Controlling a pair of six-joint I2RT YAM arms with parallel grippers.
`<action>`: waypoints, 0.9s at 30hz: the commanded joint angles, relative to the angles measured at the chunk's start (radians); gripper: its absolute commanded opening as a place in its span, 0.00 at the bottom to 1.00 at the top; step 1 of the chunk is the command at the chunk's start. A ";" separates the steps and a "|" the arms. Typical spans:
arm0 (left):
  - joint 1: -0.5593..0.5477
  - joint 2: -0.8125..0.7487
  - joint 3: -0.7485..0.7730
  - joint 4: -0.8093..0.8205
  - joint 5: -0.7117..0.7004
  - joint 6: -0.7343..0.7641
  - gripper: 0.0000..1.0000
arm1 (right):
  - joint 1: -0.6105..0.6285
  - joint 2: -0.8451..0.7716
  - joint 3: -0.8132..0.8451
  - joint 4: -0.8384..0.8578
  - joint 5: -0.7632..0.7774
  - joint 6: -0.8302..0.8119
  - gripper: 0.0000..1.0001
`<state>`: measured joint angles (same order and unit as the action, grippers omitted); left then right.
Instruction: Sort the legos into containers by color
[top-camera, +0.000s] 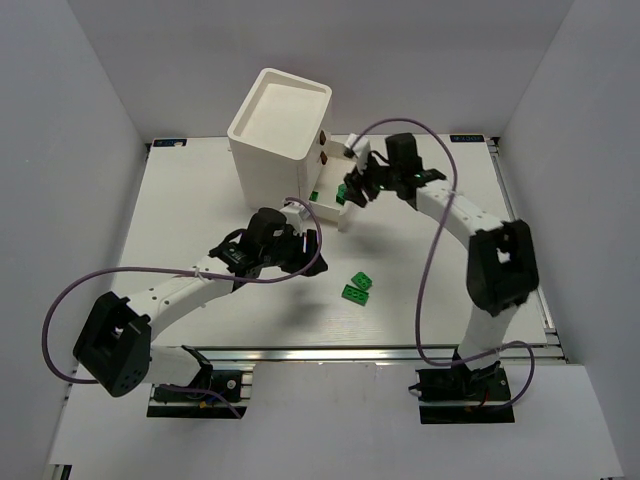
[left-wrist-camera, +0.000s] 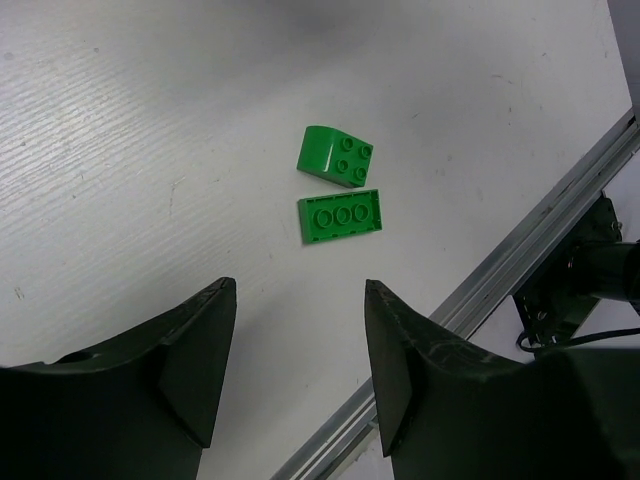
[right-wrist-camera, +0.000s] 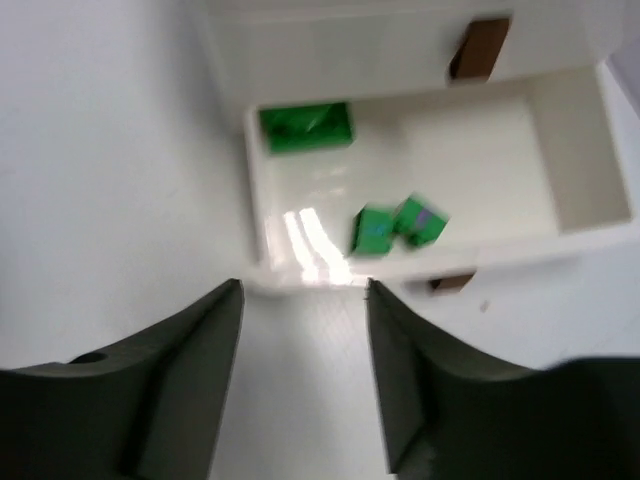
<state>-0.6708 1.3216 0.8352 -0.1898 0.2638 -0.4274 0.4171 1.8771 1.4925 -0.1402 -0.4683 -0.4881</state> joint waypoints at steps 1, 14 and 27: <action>0.007 -0.035 0.002 0.035 0.045 0.010 0.64 | -0.050 -0.234 -0.194 -0.074 -0.185 -0.068 0.55; 0.007 -0.019 0.004 -0.013 0.038 0.053 0.64 | 0.000 -0.253 -0.425 -0.283 -0.053 -0.093 0.70; 0.007 -0.085 -0.065 -0.007 -0.001 0.010 0.64 | 0.094 -0.171 -0.423 -0.306 0.060 -0.047 0.89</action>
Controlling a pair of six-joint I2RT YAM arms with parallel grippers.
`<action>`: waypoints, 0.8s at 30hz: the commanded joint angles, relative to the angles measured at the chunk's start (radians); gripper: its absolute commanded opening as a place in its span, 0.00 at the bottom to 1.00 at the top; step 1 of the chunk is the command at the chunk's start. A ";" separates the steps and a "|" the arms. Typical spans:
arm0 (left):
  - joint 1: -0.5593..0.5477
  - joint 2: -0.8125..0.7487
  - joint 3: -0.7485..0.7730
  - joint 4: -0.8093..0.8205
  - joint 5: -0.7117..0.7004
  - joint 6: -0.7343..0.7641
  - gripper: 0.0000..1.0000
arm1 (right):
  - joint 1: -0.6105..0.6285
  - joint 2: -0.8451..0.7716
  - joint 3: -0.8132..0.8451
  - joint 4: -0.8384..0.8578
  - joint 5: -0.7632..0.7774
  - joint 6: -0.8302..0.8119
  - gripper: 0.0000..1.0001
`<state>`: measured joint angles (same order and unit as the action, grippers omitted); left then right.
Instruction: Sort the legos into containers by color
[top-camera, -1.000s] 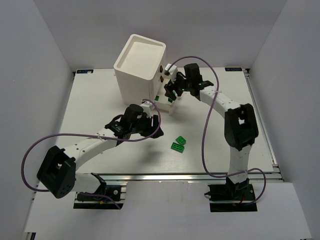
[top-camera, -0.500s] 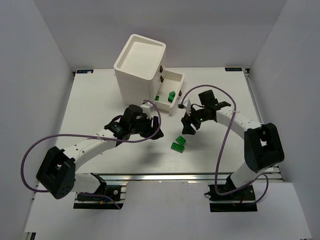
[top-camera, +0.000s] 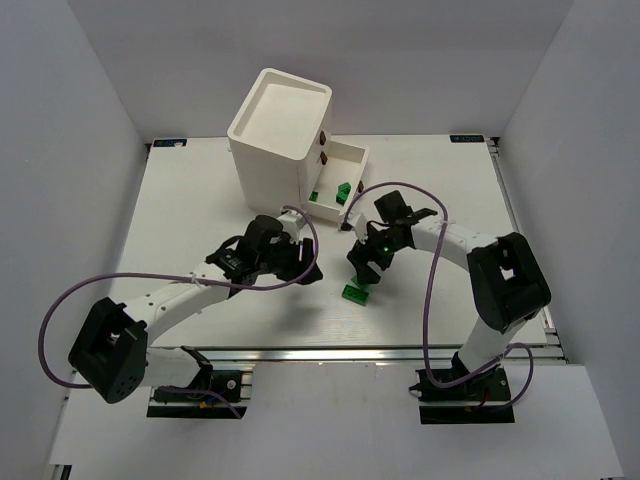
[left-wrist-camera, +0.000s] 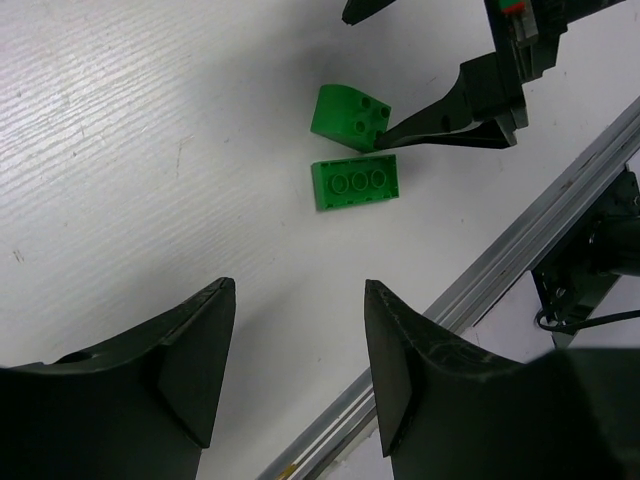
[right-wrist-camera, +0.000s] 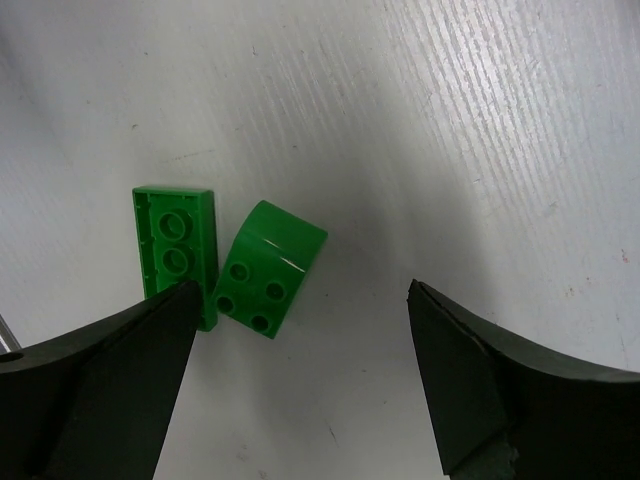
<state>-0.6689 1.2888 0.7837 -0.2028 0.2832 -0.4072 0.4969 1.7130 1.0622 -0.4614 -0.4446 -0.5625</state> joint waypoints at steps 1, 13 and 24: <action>0.005 -0.055 -0.015 0.005 -0.021 -0.010 0.64 | 0.018 -0.006 0.001 0.027 0.046 0.047 0.89; 0.005 -0.095 -0.027 -0.026 -0.045 -0.010 0.64 | 0.069 0.023 -0.004 0.064 0.087 0.107 0.68; 0.005 -0.120 -0.044 -0.026 -0.059 -0.024 0.64 | 0.081 -0.003 -0.034 0.044 0.086 0.110 0.69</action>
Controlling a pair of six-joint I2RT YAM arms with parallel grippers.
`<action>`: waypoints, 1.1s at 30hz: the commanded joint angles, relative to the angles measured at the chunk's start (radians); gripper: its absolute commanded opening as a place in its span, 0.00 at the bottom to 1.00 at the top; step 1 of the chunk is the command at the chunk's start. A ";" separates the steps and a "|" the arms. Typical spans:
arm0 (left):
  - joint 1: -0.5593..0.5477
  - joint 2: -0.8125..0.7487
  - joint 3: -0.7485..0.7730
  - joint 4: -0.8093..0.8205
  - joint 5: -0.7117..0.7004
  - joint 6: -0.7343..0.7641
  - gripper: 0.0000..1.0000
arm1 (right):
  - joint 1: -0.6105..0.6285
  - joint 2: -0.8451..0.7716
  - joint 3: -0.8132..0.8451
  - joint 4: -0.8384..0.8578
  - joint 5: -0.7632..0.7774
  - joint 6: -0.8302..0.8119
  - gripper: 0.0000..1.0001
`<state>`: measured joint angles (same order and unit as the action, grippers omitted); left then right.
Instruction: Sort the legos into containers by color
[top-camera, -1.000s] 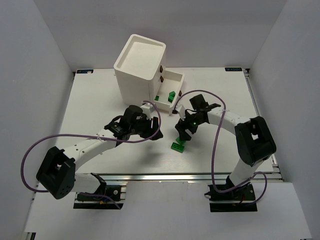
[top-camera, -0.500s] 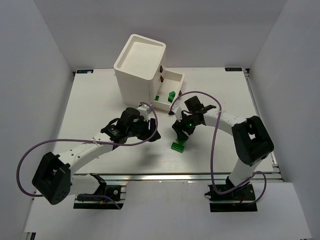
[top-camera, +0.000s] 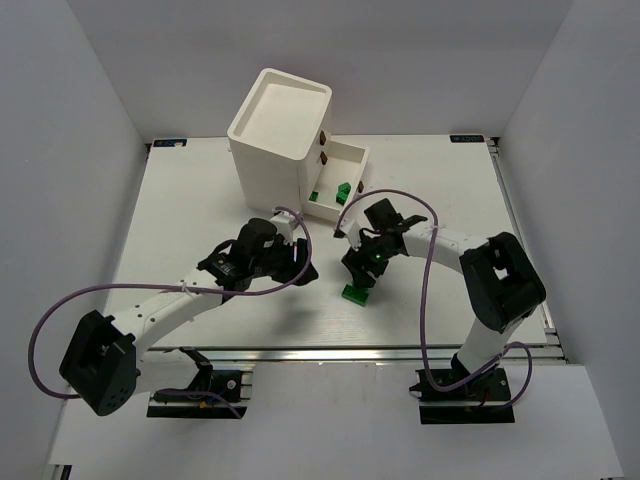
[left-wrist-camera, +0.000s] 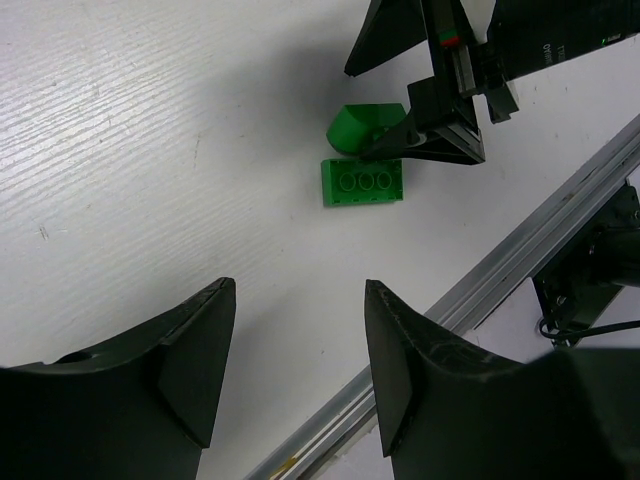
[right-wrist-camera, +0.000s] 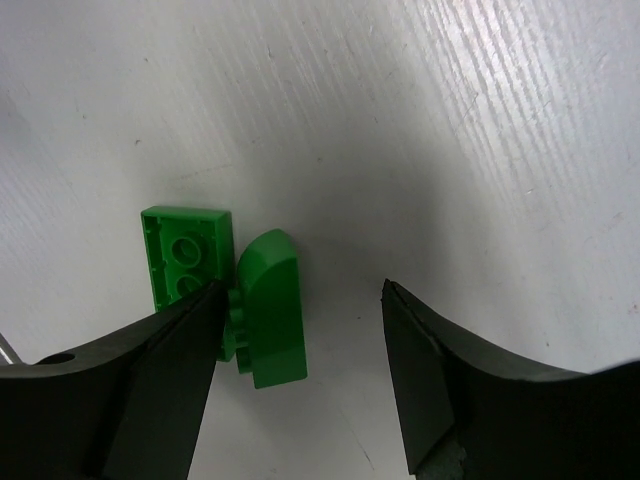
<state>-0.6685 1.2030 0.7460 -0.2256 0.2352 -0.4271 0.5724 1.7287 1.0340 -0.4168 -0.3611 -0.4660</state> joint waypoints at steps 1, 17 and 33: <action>0.004 -0.036 -0.007 -0.003 -0.010 -0.004 0.64 | 0.006 -0.018 -0.009 -0.008 0.004 0.015 0.69; 0.004 -0.028 -0.004 0.003 0.009 0.005 0.62 | -0.005 -0.006 0.026 -0.053 -0.050 -0.039 0.11; 0.004 0.033 0.035 -0.008 0.041 0.033 0.51 | -0.109 0.333 0.743 0.179 0.033 0.019 0.29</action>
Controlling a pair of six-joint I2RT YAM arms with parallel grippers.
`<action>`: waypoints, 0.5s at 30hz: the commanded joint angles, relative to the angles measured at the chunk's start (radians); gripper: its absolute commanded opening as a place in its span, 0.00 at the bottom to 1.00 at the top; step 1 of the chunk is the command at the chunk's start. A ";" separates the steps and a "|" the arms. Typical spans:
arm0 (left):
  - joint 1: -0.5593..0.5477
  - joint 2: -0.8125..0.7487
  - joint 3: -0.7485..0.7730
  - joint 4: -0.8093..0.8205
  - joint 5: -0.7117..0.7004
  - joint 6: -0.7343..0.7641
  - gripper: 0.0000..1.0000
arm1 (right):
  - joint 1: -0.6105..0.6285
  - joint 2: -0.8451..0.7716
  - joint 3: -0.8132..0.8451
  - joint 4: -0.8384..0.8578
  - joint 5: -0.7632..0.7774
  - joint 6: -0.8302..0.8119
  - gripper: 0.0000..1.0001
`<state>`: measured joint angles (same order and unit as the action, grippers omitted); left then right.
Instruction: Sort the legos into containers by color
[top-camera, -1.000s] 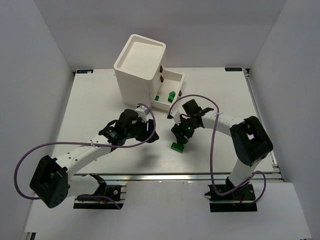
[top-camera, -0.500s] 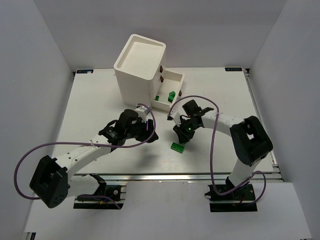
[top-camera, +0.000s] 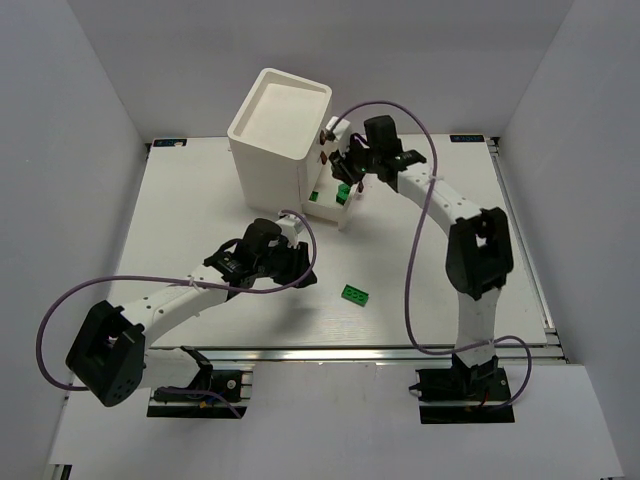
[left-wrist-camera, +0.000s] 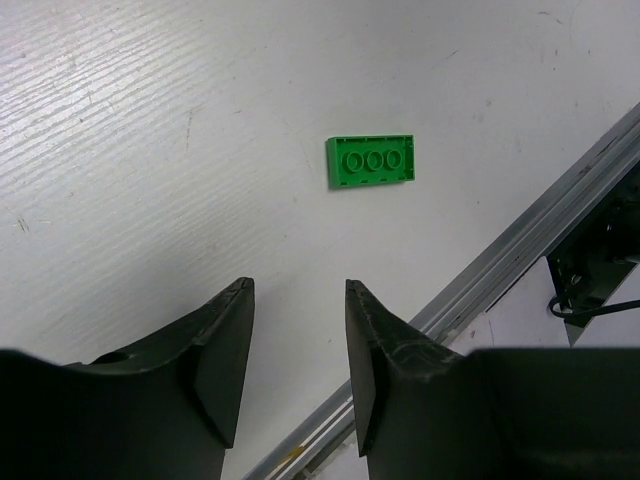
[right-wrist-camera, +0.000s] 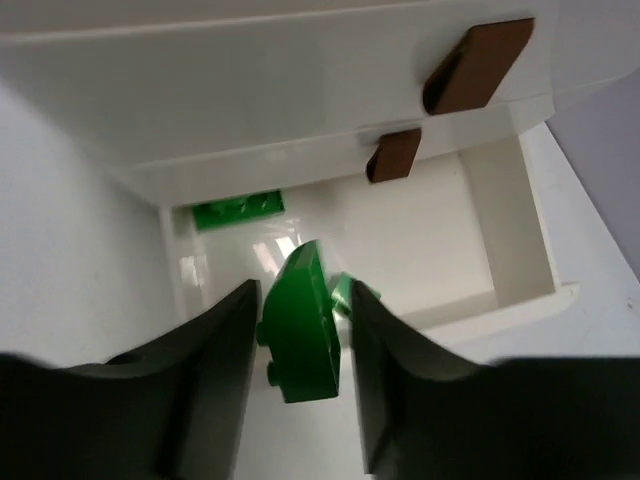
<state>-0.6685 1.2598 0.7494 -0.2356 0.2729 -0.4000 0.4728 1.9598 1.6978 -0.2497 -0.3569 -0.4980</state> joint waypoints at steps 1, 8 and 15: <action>0.004 -0.025 0.031 0.002 0.000 0.004 0.52 | -0.014 0.161 0.168 -0.018 0.015 0.052 0.49; 0.004 -0.060 0.013 -0.016 -0.029 -0.005 0.54 | -0.051 0.127 0.139 0.006 -0.132 0.071 0.79; 0.004 -0.083 -0.015 0.002 -0.054 -0.020 0.54 | -0.145 -0.172 -0.174 -0.211 -0.666 -0.277 0.70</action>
<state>-0.6685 1.2125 0.7467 -0.2462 0.2428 -0.4118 0.3565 1.9465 1.5913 -0.2874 -0.7261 -0.5667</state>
